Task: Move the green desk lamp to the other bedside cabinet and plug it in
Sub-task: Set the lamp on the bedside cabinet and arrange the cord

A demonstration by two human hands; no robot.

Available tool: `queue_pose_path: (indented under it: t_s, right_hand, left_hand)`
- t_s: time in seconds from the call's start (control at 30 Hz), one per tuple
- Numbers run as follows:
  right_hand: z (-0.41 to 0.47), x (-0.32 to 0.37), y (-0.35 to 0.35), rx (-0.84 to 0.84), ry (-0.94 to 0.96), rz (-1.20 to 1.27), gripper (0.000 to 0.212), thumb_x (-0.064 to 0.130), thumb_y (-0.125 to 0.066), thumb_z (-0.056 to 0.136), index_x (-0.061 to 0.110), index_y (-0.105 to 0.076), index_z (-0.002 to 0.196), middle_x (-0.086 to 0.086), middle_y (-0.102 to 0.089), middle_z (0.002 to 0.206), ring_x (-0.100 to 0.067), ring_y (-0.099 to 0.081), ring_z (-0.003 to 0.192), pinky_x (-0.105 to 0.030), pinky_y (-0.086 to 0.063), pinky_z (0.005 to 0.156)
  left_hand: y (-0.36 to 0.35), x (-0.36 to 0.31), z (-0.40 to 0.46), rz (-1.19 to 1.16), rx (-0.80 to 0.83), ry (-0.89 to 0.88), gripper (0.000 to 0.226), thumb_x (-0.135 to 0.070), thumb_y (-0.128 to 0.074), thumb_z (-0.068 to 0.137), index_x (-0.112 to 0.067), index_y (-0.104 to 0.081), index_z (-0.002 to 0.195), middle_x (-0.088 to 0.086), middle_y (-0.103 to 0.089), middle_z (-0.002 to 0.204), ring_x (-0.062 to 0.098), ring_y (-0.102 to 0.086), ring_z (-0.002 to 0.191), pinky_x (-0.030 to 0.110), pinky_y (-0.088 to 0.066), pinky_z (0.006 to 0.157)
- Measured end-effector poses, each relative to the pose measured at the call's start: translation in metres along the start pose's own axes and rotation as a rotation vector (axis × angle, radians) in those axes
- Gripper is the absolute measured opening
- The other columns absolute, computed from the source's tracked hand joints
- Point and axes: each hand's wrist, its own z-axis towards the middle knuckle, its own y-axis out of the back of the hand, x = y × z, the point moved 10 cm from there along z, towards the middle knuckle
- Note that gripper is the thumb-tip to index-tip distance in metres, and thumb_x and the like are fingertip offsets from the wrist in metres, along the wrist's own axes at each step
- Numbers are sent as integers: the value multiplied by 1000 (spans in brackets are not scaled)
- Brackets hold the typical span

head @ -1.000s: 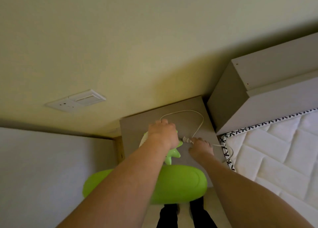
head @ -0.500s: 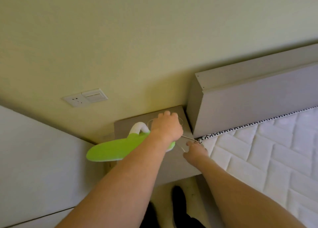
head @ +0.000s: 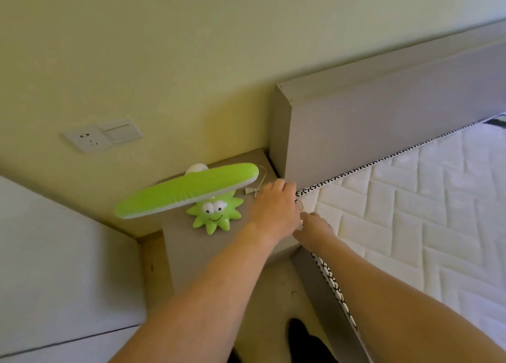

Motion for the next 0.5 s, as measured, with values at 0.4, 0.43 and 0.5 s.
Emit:
queue_pose_path:
  t_s: [0.4, 0.43, 0.5]
  right_hand:
    - [156, 22, -65, -341, 278, 190, 55, 27, -54, 84, 20, -46, 138, -10, -49, 139, -31, -48, 126, -43, -41, 105]
    - [168, 25, -66, -375, 305, 186, 55, 25, -54, 84, 20, -45, 138, -11, -49, 139, -32, -48, 126, -43, -40, 105]
    - [191, 28, -76, -476, 362, 164, 56, 22, -53, 84, 19, -43, 139, -12, -49, 139, -34, -47, 126, -43, -39, 105]
  left_hand:
    - [-153, 131, 48, 137, -220, 46, 38, -24, -39, 94, -10, -50, 129, 10, -52, 129, 33, -48, 115, 43, -43, 95]
    - [-160, 140, 52, 146, -239, 51, 39, -25, -39, 94, -11, -49, 129, 9, -51, 130, 33, -47, 116, 43, -42, 96]
    - [-179, 160, 57, 192, -295, 45, 39, -26, -40, 94, -11, -49, 129, 9, -50, 132, 33, -45, 120, 42, -42, 97]
